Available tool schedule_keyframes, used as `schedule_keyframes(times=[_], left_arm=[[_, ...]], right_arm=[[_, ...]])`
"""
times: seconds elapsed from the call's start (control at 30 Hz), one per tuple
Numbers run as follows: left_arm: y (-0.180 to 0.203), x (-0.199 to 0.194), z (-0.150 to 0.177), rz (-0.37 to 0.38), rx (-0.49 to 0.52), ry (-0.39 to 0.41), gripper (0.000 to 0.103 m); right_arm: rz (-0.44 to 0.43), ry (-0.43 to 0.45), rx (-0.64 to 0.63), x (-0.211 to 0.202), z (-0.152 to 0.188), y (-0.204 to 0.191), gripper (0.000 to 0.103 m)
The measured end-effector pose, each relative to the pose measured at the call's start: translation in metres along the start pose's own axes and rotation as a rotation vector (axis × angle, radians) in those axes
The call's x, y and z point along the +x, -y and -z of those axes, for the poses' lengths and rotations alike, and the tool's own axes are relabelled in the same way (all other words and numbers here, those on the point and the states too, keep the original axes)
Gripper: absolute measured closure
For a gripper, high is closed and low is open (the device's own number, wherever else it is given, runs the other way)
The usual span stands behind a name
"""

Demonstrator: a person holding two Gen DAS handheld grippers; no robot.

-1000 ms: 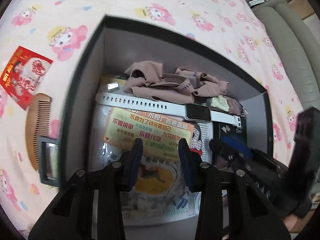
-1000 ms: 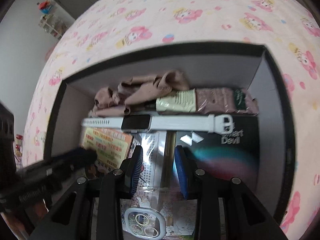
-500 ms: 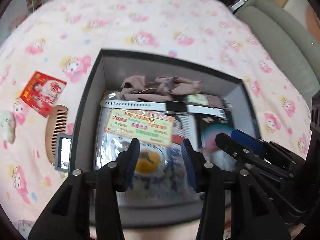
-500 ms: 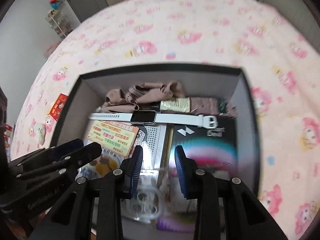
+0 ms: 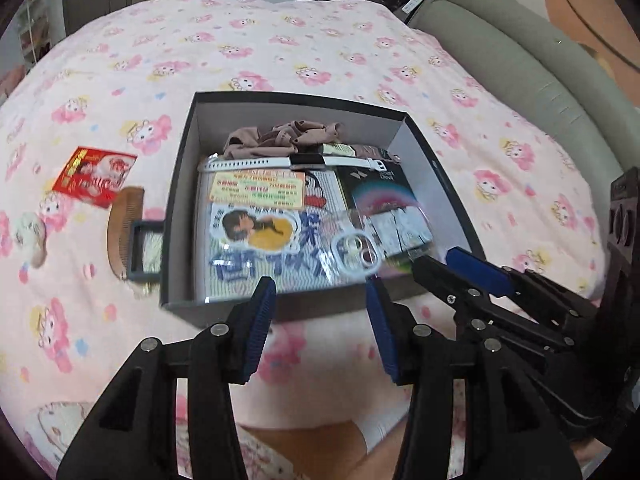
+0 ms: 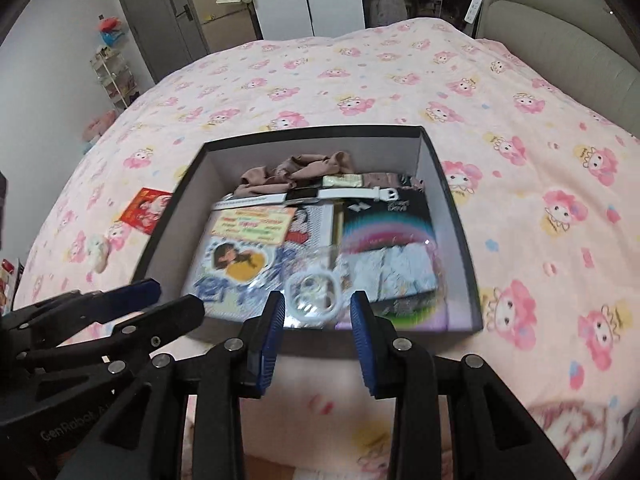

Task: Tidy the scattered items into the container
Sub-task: 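Lower the left gripper onto the black-framed square mirror beside the comb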

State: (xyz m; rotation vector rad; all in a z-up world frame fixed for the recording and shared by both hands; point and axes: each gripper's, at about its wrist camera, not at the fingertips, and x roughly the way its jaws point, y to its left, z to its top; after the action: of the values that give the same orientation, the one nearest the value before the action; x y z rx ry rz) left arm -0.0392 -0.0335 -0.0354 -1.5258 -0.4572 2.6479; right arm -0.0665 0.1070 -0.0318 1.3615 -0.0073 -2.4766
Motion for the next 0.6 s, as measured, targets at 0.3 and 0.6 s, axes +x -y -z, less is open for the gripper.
schedule_keyframes(times=[0.3, 0.6], left_arm=[[-0.079, -0.042, 0.036, -0.044, -0.172, 0.042, 0.055], [-0.181, -0.016, 0.037, -0.022, -0.477, 0.017, 0.054]], right_arm=[[-0.168, -0.008, -0.092, 0.003, 0.014, -0.077, 0.073], [-0.348, -0.143, -0.095, 0.049, 0.029, -0.137, 0.076]])
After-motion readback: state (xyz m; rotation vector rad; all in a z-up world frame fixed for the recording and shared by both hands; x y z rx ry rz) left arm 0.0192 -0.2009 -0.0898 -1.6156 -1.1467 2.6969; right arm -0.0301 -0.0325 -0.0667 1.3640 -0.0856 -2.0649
